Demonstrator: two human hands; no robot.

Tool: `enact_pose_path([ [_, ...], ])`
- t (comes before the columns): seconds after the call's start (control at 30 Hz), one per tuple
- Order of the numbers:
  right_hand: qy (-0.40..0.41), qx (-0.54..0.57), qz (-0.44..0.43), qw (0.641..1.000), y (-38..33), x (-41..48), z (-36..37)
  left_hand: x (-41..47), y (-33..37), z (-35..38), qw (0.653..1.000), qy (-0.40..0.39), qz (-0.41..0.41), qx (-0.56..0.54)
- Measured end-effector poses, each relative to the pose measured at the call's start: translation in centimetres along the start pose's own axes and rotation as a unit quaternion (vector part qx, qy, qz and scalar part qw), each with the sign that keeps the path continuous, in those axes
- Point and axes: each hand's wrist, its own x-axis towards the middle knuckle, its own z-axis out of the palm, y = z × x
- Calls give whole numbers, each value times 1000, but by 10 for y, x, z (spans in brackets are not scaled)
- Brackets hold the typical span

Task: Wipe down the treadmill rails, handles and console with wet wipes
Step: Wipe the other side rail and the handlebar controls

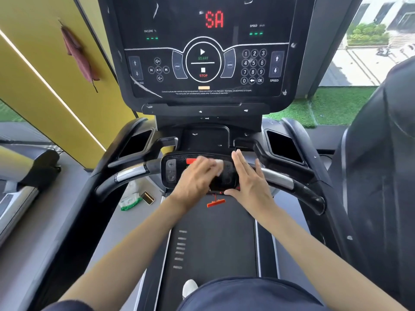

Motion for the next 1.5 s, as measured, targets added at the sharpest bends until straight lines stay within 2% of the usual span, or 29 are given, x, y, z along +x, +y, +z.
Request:
enact_pose_path([
  [0.03, 0, -1, 1, 1000, 0, 0, 0, 1, 5, 1, 998, 33, -44, -10],
  [0.07, 1, 1, 1, 1000, -1, 0, -1, 1, 11, 3, 999, 29, -41, -14],
  [0.17, -1, 13, -7, 1000, 0, 0, -3, -10, 9, 10, 992, -59, 115, 12],
  [0.2, -2, 12, -8, 1000, 0, 0, -3, -8, 3, 6, 993, -50, 107, 12],
  [0.3, 4, 10, 0, 1000, -1, 0, -3, -1, -5, 1, 995, 70, -67, -2],
  [0.33, 3, 11, 1, 1000, -2, 0, -3, 1, 2, 1, 991, 94, -99, -8],
  [0.37, 2, 13, 0, 1000, -1, 0, -3, 0, 10, 4, 992, 90, -86, -7],
  [0.47, 3, 22, -2, 1000, 0, 0, -4, -9, 14, 7, 997, -16, 77, 9],
  [0.5, 5, 21, -3, 1000, 0, 0, -4, -9, 4, 4, 996, -19, 88, 19],
  [0.53, 6, 21, -2, 1000, 0, 0, -4, -9, -6, 2, 998, 1, 63, 30],
  [0.6, 5, 25, 0, 1000, -2, -1, -4, -12, -24, -1, 993, 97, -49, 43],
  [0.67, 7, 32, 1, 999, -2, -1, -3, -14, -25, 1, 965, 193, -176, 32],
  [0.73, 5, 31, 0, 999, -1, -1, -2, -7, -3, 10, 945, 235, -227, 5],
  [0.77, 3, 34, 0, 999, 0, -1, -2, -1, 11, 15, 953, 220, -206, -14],
  [0.87, -3, 46, 6, 999, 1, -1, -2, 4, 38, 31, 992, 108, -50, -38],
  [0.97, -13, 49, 6, 999, 3, -1, -5, -8, 19, 24, 999, 26, 43, -5],
  [1.03, -20, 54, 1, 998, 4, -1, -8, -20, -1, 12, 997, 73, -2, -1],
  [1.07, -20, 55, -1, 998, 4, -1, -10, -25, -8, 5, 991, 118, -62, -1],
  [1.13, -18, 60, -2, 998, 4, 0, -11, -22, -13, 0, 956, 187, -227, -10],
  [1.17, -17, 64, 1, 998, 3, 0, -10, -16, -9, 3, 937, 202, -286, -11],
  [1.2, -18, 67, 4, 998, 3, -1, -9, -9, 0, 7, 929, 208, -306, -10],
  [1.27, -22, 73, 8, 997, 3, -1, -8, 0, 24, 18, 948, 183, -261, -13],
  [1.37, -32, 83, 12, 996, 5, -1, -9, -6, 48, 33, 987, 72, -136, -34],
  [1.47, -29, 69, 4, 997, 5, 0, -9, -29, 27, 29, 1000, 4, -4, -10],
  [1.5, -31, 64, 4, 997, 5, 0, -8, -36, 14, 23, 1000, 2, 5, -3],
])
